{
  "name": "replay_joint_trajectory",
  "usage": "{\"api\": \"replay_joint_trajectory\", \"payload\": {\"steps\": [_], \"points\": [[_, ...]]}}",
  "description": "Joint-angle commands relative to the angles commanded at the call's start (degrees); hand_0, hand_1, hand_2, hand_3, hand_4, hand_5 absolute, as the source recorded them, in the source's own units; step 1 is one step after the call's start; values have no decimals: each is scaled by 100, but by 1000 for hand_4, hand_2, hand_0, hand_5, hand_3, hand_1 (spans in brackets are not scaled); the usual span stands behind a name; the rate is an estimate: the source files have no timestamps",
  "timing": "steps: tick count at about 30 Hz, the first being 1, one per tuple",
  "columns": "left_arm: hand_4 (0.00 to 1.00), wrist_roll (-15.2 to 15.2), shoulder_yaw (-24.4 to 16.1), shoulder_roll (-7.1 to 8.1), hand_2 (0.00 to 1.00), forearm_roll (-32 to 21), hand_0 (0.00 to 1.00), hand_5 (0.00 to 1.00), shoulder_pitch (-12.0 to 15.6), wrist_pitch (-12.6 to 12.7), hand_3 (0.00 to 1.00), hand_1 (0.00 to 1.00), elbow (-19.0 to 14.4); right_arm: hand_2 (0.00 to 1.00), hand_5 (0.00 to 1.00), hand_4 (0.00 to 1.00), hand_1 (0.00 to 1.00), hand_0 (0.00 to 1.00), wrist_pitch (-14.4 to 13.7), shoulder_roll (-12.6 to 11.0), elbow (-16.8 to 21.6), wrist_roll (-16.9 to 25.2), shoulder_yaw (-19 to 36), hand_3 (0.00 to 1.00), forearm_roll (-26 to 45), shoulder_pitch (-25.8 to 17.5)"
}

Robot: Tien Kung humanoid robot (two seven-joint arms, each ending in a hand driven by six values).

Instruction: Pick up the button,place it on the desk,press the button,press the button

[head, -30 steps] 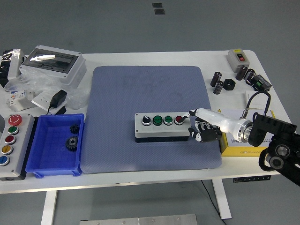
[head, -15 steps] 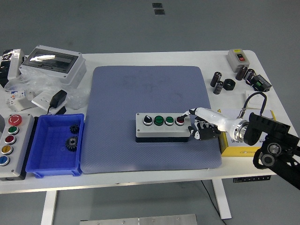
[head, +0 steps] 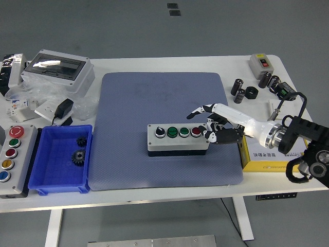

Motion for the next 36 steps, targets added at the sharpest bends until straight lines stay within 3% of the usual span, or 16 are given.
{"api": "replay_joint_trajectory", "payload": {"steps": [3, 12, 13, 16, 18, 19, 24, 25, 36], "points": [[654, -6, 5, -10, 544, -7, 623, 166, 7, 0, 590, 618, 0, 172, 2, 336, 85, 2, -347, 241, -241, 256, 327, 767, 153, -233], [653, -38, -12, -40, 543, -18, 623, 167, 63, 7, 589, 618, 0, 177, 2, 346, 105, 2, -1557, 1403, -1063, 1266, 1401, 753, 710, -977], [654, -45, -10, -36, 543, -23, 623, 167, 62, 8, 590, 618, 0, 460, 84, 481, 374, 182, -1655, 1511, -1095, 1355, 1497, 753, 798, -1014], [654, -62, 13, -27, 543, -39, 623, 167, 51, 6, 590, 618, 0, 460, 84, 481, 374, 182, -1833, 1793, -1188, 1584, 1741, 753, 1127, -1085], [654, -74, 31, -27, 543, -55, 623, 167, 48, 5, 590, 618, 0, 460, 84, 481, 374, 182, -1831, 1866, -1232, 1657, 1841, 753, 1339, -1100], [653, -78, 40, -29, 543, -63, 623, 168, 49, 4, 589, 618, 0, 675, 202, 603, 633, 537, -1791, 1888, -1250, 1669, 1885, 747, 1436, -1102], [653, -82, 30, -39, 543, -46, 623, 168, 71, 1, 589, 618, 0, 675, 202, 603, 633, 537, -1346, 2052, -1274, 1656, 2137, 747, 2169, -1105], [654, -84, 27, -34, 544, -44, 623, 168, 72, 1, 589, 618, 0, 717, 254, 634, 678, 622, -1282, 2079, -1254, 1658, 2154, 713, 2323, -1099], [653, -83, 32, -15, 544, -110, 622, 169, 73, 21, 589, 618, 0, 727, 307, 655, 687, 662, -1161, 2135, -1323, 1675, 2210, 706, 2788, -1177]]}}
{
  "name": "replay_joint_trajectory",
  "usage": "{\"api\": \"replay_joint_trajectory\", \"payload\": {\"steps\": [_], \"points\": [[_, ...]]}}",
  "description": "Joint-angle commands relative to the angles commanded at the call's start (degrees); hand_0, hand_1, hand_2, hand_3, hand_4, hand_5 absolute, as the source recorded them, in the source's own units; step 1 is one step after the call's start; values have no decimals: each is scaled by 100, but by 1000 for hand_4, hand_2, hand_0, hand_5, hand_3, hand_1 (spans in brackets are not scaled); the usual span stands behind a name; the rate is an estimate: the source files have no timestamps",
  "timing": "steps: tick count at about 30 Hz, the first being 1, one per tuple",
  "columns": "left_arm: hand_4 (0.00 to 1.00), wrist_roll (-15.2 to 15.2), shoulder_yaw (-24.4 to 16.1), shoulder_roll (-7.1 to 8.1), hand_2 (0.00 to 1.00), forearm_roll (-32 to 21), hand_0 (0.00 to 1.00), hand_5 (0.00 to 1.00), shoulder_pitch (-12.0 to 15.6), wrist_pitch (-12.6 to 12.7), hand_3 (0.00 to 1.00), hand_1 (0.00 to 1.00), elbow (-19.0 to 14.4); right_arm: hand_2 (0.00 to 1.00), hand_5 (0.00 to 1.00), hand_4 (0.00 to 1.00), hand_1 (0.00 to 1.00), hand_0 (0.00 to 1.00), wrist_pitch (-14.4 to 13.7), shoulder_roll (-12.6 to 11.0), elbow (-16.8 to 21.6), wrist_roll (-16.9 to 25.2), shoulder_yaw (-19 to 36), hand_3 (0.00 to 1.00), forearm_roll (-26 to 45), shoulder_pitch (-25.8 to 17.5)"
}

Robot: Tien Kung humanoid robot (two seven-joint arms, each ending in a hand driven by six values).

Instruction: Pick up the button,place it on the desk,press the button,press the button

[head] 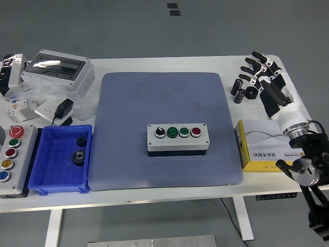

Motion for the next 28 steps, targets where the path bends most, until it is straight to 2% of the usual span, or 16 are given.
{"api": "replay_joint_trajectory", "payload": {"steps": [1, 6, 8, 28], "points": [[653, 19, -28, -18, 545, 32, 623, 171, 9, 1, 589, 619, 0, 744, 338, 675, 705, 696, 56, 19, -23, -19, 5, 705, 98, -4], [653, 62, -151, -72, 545, 191, 623, 171, 17, 10, 589, 619, 0, 744, 338, 675, 705, 696, 289, 110, -73, -80, -59, 705, 509, 38], [652, 56, -187, -72, 545, 224, 622, 173, 9, 22, 588, 620, 0, 769, 360, 693, 724, 724, 332, 126, -62, -89, -90, 714, 573, 60], [655, 47, -288, -65, 547, 314, 623, 186, -5, 37, 589, 618, 0, 795, 396, 712, 738, 750, 429, 95, -94, -72, -48, 737, 652, 49]]}}
